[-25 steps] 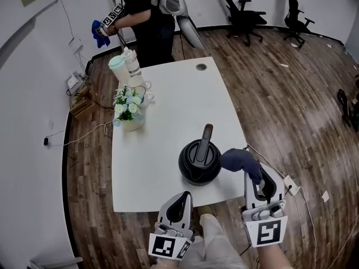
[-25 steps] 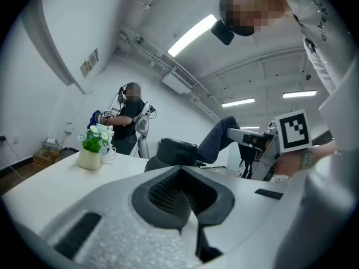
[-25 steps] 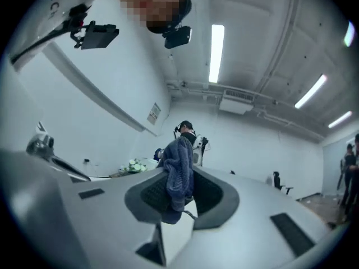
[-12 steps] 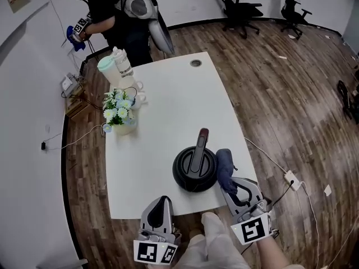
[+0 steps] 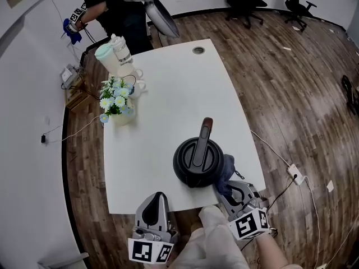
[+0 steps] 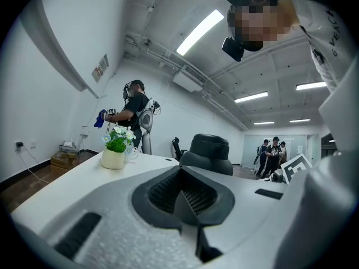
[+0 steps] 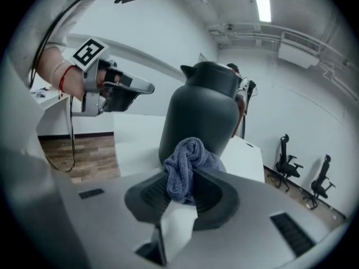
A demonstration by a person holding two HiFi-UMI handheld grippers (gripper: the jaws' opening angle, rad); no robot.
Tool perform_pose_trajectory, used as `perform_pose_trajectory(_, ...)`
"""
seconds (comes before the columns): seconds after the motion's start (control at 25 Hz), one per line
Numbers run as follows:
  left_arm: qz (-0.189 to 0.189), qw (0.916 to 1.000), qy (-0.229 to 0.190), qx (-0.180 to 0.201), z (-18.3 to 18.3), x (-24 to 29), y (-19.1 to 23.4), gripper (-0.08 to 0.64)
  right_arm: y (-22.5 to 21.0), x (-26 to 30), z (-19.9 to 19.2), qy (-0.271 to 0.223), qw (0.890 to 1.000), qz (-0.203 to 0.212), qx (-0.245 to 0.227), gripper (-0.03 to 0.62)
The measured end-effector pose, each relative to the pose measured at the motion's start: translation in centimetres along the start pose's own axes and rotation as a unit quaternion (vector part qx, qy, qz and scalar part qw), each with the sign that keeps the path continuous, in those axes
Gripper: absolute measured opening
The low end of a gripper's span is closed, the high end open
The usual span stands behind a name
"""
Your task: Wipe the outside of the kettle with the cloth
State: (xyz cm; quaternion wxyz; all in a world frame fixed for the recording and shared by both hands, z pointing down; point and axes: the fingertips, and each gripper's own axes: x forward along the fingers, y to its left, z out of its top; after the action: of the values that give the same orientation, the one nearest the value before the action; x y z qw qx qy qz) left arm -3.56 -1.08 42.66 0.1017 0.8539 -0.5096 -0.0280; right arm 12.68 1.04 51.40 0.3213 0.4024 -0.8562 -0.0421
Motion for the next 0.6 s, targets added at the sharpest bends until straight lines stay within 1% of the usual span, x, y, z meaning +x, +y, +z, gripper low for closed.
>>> perform_pose_trajectory(0.04, 0.002, 1.0000, 0.000, 0.001, -0.1, -0.1, 0.1, 0.006, 0.0, -0.1, -0.3, 0.012, 1.000, 0.002, -0.023, 0.063)
perform_pose_trajectory(0.08, 0.004, 1.0000, 0.000, 0.001, -0.1, -0.3, 0.3, 0.006, -0.3, -0.5, -0.5, 0.019, 0.999, -0.004, -0.045, 0.063)
perform_pose_trajectory(0.12, 0.006, 1.0000, -0.001, 0.001, 0.0, -0.5, 0.4, 0.008, -1.1, -1.3, -0.2, 0.020, 0.998, -0.017, -0.060, 0.063)
perform_pose_trajectory(0.16, 0.008, 1.0000, -0.003, 0.002, 0.2, -0.7, 0.6, 0.007, -2.4, -2.3, 0.4, 0.016, 0.997, -0.033, -0.064, 0.063)
perform_pose_trajectory(0.28, 0.015, 0.9998, -0.010, 0.005, 1.3, -1.2, 1.5, 0.006, -7.5, -5.2, 3.1, -0.013, 0.995, -0.073, -0.073, 0.063)
perform_pose_trajectory(0.36, 0.023, 0.9995, -0.020, 0.006, 2.5, -1.3, 2.3, 0.008, -11.2, -6.6, 5.7, -0.047, 0.990, -0.084, -0.101, 0.064)
perform_pose_trajectory(0.44, 0.032, 0.9989, -0.033, 0.010, 3.7, -1.0, 3.1, 0.006, -14.5, -7.8, 9.0, -0.085, 0.986, -0.079, -0.120, 0.064)
perform_pose_trajectory(0.52, 0.037, 0.9982, -0.045, 0.017, 4.7, -0.2, 3.9, 0.007, -17.2, -8.7, 12.4, -0.129, 0.985, -0.066, -0.098, 0.063)
perform_pose_trajectory(0.56, 0.036, 0.9978, -0.050, 0.022, 5.1, 0.6, 4.3, 0.006, -18.2, -8.9, 14.5, -0.161, 0.980, -0.047, -0.106, 0.064)
perform_pose_trajectory(0.6, 0.033, 0.9975, -0.056, 0.027, 5.6, 1.6, 4.6, 0.007, -18.8, -8.7, 17.0, -0.198, 0.971, -0.013, -0.133, 0.064)
